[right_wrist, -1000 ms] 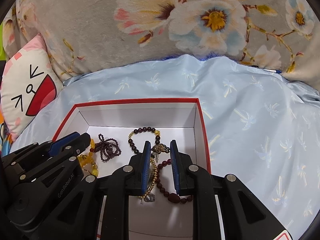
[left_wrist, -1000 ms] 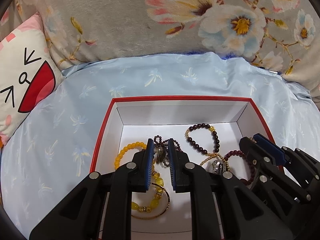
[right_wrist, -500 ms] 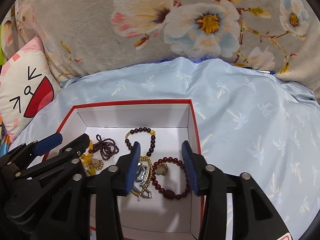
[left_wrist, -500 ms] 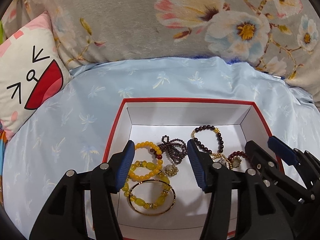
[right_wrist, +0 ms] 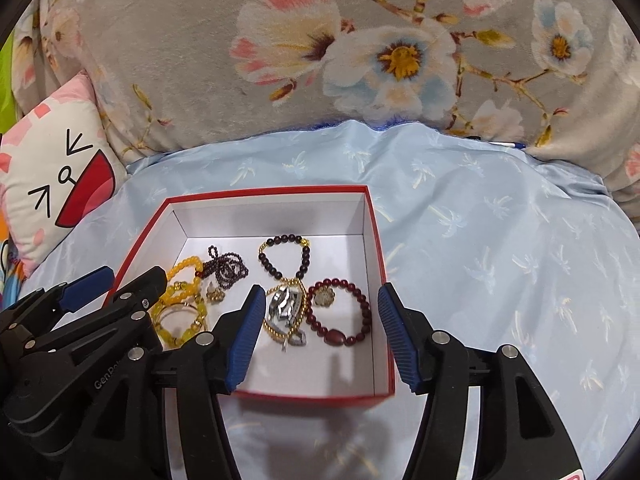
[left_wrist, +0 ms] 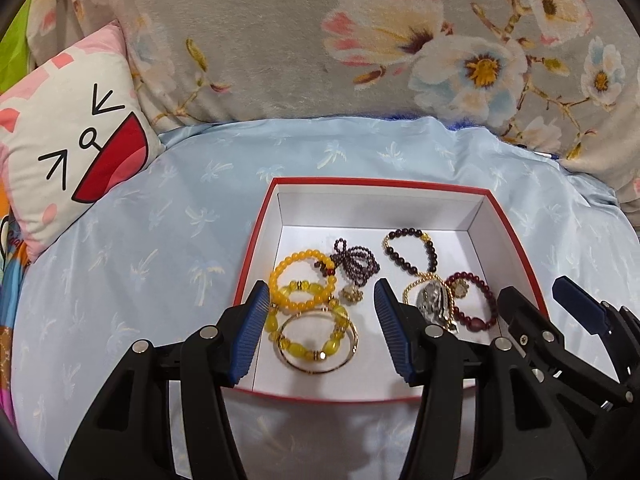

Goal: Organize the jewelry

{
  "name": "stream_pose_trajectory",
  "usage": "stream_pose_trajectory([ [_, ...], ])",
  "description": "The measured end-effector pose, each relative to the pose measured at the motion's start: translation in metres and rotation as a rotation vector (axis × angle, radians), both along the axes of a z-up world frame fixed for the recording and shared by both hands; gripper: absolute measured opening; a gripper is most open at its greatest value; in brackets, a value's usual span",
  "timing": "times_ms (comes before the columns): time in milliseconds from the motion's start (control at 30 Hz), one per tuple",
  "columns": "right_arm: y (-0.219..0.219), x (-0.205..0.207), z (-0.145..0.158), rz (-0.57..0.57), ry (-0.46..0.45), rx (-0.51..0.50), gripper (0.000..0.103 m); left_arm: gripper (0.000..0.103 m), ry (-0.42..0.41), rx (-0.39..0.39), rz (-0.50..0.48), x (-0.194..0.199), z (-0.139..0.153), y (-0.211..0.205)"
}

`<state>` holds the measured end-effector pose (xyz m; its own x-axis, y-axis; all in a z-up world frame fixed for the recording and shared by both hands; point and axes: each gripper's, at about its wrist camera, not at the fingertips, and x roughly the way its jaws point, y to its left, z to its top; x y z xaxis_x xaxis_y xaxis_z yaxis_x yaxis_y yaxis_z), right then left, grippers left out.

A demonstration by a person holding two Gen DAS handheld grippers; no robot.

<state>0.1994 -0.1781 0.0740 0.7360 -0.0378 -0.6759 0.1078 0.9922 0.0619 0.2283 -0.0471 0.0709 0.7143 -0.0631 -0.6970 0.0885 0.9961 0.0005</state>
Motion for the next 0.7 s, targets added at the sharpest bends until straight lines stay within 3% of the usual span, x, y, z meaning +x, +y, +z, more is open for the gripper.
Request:
stream_pose_trajectory([
  [200,-0.006,-0.027,0.000,-0.031,0.004,0.031,0.063,0.066,-0.011,0.004,0.019,-0.026,0.001,0.004],
  [333,-0.010,-0.044,-0.002,-0.050,0.003,0.042,0.068,0.070,-0.010,0.005,0.018,-0.041,0.000,0.005],
  [700,-0.010,-0.081,-0.007,-0.077,0.014,0.033,0.069,0.083,-0.008,0.012,0.055,-0.073,-0.008,0.010],
])
